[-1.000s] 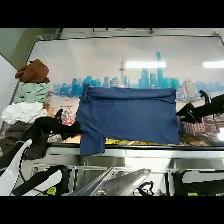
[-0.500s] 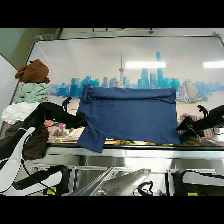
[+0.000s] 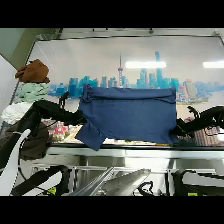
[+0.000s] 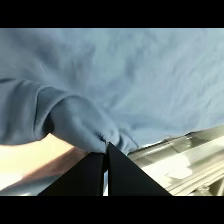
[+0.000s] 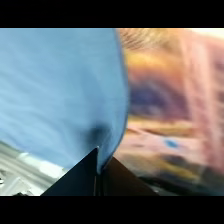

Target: Fold the shirts.

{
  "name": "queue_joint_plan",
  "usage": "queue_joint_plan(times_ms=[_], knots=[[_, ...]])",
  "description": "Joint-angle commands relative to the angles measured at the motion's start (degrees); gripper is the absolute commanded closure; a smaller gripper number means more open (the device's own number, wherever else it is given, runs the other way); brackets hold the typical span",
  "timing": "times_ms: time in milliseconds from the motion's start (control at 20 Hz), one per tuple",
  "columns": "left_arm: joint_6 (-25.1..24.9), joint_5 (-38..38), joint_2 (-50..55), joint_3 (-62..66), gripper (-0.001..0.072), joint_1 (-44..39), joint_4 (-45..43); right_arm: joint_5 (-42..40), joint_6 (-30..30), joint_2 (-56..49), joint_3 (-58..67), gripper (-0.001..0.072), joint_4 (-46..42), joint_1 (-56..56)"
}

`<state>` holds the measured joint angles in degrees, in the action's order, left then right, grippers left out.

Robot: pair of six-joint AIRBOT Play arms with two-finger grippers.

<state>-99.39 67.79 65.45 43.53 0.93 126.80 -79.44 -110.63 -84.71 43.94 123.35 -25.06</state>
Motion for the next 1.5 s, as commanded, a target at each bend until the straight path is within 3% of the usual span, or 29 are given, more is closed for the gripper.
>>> queue_joint_plan(times_ms=[0, 200, 250, 350, 500, 700, 1000, 1400, 1450], knots=[[6.2, 4.4, -6.8, 0.0, 0.0690, 0.0, -9.3, -1.1, 2.6, 3.5, 0.0, 0.0695, -0.9, -0.8], [11.4, 8.3, -17.8, -5.3, 0.0690, -0.3, -11.8, 0.0, 14.9, 8.9, -0.1, 0.0695, -19.2, -4.0], [12.2, 8.6, -20.2, -7.5, 0.0690, -0.3, -11.8, 0.0, 15.5, 9.4, -0.1, 0.0695, -20.5, -4.6], [13.0, 7.2, -24.0, -11.2, 0.0691, -0.3, -11.5, 1.2, 14.3, 9.6, 0.0, 0.0696, -17.0, -4.8], [12.9, 2.0, -23.3, -9.3, 0.0690, -0.3, -11.1, 4.2, 7.2, 9.6, 1.2, 0.0694, -3.6, -4.7], [8.4, -5.4, -11.6, 4.4, 0.0690, -0.3, -6.7, 9.4, 0.3, 9.6, 7.0, 0.0694, 10.0, -4.2], [5.9, -15.7, 13.1, 22.3, 0.0690, -4.4, -6.2, 22.1, -1.9, 4.3, 14.7, 0.0695, 10.2, 2.5], [5.7, -17.9, 36.4, 41.2, 0.0690, -9.2, -7.3, 23.4, -4.2, -3.8, 18.1, 0.0694, 10.2, 4.3], [5.8, -17.6, 37.8, 43.3, 0.0690, -9.2, -7.1, 22.8, -4.5, -3.8, 19.0, 0.0656, 9.9, 4.2]])
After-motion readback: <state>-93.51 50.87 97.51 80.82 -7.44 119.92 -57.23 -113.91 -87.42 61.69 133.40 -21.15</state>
